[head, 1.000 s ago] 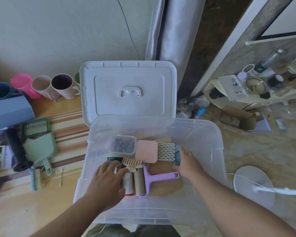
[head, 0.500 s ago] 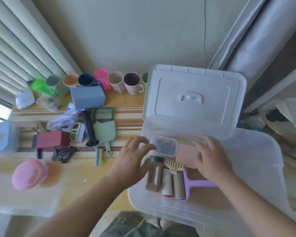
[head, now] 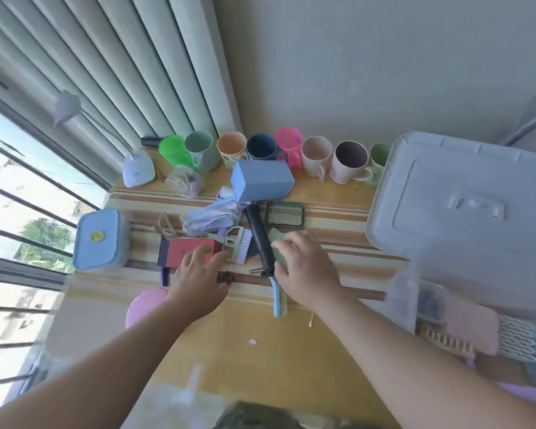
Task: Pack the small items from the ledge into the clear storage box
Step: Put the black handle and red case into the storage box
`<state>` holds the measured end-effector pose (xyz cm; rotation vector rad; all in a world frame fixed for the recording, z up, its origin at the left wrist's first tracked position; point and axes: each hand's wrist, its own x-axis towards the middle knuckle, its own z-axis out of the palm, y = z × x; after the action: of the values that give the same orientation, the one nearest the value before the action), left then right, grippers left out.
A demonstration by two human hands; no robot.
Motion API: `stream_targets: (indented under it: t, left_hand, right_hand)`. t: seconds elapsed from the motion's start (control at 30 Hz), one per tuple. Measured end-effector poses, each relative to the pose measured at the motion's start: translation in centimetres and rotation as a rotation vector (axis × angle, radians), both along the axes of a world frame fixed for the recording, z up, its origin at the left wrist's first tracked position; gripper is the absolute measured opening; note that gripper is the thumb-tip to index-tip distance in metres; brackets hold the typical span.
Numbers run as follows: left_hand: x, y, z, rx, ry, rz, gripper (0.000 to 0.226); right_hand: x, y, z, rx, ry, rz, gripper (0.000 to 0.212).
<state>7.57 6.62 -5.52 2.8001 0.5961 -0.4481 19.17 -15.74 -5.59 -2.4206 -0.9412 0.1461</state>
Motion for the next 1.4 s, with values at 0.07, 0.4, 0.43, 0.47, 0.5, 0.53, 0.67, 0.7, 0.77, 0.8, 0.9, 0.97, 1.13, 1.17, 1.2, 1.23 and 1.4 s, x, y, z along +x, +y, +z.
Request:
stream_targets:
  t: [0.07, 0.4, 0.43, 0.47, 0.5, 0.53, 0.67, 0.7, 0.77, 0.8, 0.9, 0.97, 1.13, 1.17, 1.2, 1.23, 1.4]
  left_hand:
    - [-0.5, 3.4, -0.8, 0.02, 0.042, 0.011, 0.073]
    - [-0.3, 10.8, -4.2, 0.051, 0.076, -0.02, 0.096]
    - [-0.2, 11.1, -4.8, 0.058, 0.072, -0.019, 0.1]
    - [-0.2, 11.4, -5.3, 0.062, 0.069, -0.014, 0.103]
    - [-0.1, 11.6, -5.8, 0.065, 0.065, -0.007, 0.106]
    - [0.0, 11.8, -6.3, 0.069, 0.054, -0.002, 0.108]
    - [0.8, 12.7, -7.7, 0.109, -0.005, -0.022, 0.108]
    - [1.0, 12.8, -7.9, 0.103, -0.001, -0.022, 0.105]
    - [1.4, 12.9, -8.0, 0.062, -0.006, -0.011, 0.098]
    - [1.5, 13.0, -8.1, 0.045, -0.008, -0.004, 0.095]
    - [1.3, 12.8, -7.8, 0.01, -0.031, 0.013, 0.087]
    - [1.3, 12.1, -6.5, 0.001, -0.075, 0.068, 0.083]
    - [2.6, 8.0, 0.6, 0.003, -0.359, 0.057, 0.077]
    - [3.1, 6.6, 2.2, -0.019, -0.408, 0.016, 0.078]
    - [3.5, 4.9, 3.5, -0.054, -0.432, -0.029, 0.081]
    - [3.9, 2.9, 4.8, -0.093, -0.434, -0.076, 0.085]
    - [4.7, -9.8, 9.5, -0.283, -0.434, -0.265, 0.094]
  right_hand:
    - [0.2, 3.1, -1.5, -0.141, 0.096, -0.034, 0.029]
    - [0.0, 9.0, -7.3, -0.364, 0.384, -0.315, 0.06]
    - [0.2, 9.2, -7.6, -0.358, 0.4, -0.335, 0.061]
    - [0.4, 9.4, -7.8, -0.355, 0.407, -0.35, 0.06]
    - [0.5, 9.6, -8.1, -0.353, 0.413, -0.361, 0.059]
    - [0.6, 9.7, -8.2, -0.351, 0.419, -0.37, 0.056]
    - [0.6, 9.5, -8.3, -0.307, 0.477, -0.366, 0.044]
    - [0.4, 9.1, -8.0, -0.283, 0.488, -0.353, 0.038]
    - [-0.4, 8.0, -7.2, -0.244, 0.494, -0.325, 0.025]
    - [-0.8, 7.4, -6.6, -0.233, 0.491, -0.313, 0.022]
    - [-2.2, 5.3, -4.0, -0.197, 0.473, -0.285, 0.027]
    - [-2.8, 4.0, -1.8, -0.15, 0.446, -0.26, 0.025]
    - [-2.7, -0.1, 4.8, -0.012, 0.359, -0.251, 0.043]
    - [-2.5, -1.3, 6.1, 0.011, 0.332, -0.27, 0.044]
    - [-2.3, -2.8, 7.4, 0.032, 0.307, -0.299, 0.044]
    - [-2.2, -4.5, 8.4, 0.054, 0.283, -0.336, 0.042]
    - [-2.3, -16.2, 10.8, 0.088, 0.191, -0.524, 0.036]
